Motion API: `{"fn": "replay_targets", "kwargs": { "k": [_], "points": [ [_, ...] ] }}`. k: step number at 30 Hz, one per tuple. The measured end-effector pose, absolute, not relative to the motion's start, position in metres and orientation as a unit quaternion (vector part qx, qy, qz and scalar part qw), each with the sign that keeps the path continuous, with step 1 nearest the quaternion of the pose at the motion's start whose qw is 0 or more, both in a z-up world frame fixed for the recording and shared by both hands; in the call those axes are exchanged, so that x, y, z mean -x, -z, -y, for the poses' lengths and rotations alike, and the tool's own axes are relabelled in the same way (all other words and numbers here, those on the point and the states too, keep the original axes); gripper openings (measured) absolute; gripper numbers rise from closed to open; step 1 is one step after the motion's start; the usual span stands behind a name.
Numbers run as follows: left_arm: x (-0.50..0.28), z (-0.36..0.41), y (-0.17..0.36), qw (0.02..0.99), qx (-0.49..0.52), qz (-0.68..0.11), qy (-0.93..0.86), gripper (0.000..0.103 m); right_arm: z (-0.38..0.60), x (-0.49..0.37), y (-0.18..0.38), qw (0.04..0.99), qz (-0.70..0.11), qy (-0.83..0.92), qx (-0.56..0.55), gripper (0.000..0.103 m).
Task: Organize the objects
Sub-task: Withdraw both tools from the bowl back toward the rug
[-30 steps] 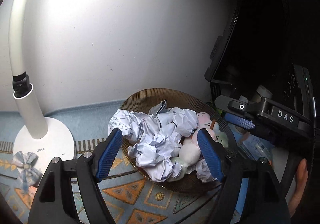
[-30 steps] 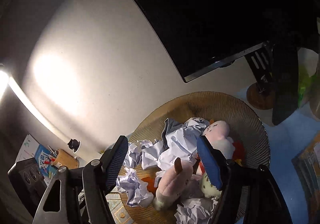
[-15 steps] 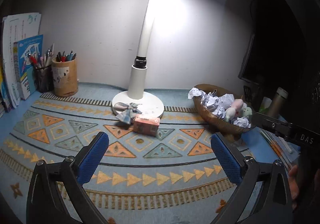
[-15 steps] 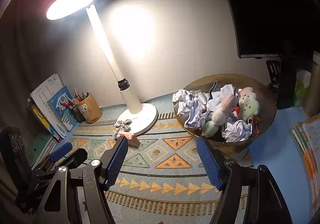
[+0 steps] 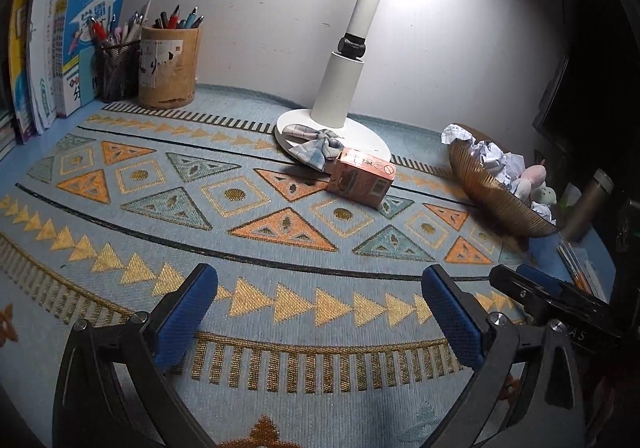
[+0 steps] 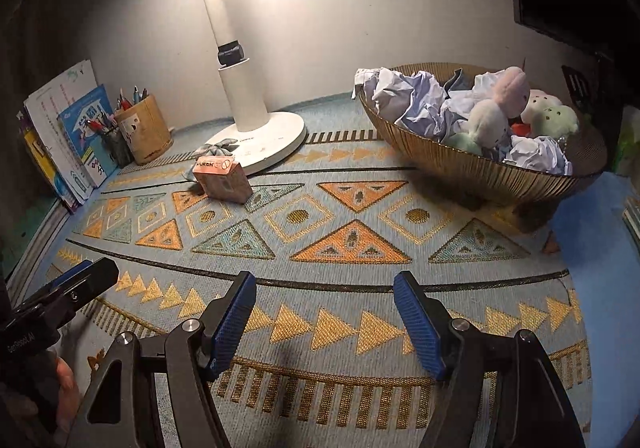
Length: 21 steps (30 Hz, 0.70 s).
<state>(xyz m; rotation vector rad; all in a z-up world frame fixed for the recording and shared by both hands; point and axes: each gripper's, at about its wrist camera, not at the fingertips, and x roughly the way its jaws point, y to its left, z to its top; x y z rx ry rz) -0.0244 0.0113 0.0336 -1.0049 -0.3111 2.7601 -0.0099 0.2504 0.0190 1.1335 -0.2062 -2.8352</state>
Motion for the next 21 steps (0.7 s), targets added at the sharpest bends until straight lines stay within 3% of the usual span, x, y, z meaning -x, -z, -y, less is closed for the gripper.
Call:
{"fn": "replay_targets", "kwargs": {
  "k": [21],
  "points": [
    [0.022, -0.017, -0.035, 0.09, 0.341, 0.08, -0.932, 0.102, -0.233, 0.012, -0.015, 0.025, 0.013, 0.926, -0.377, 0.07]
  ]
}}
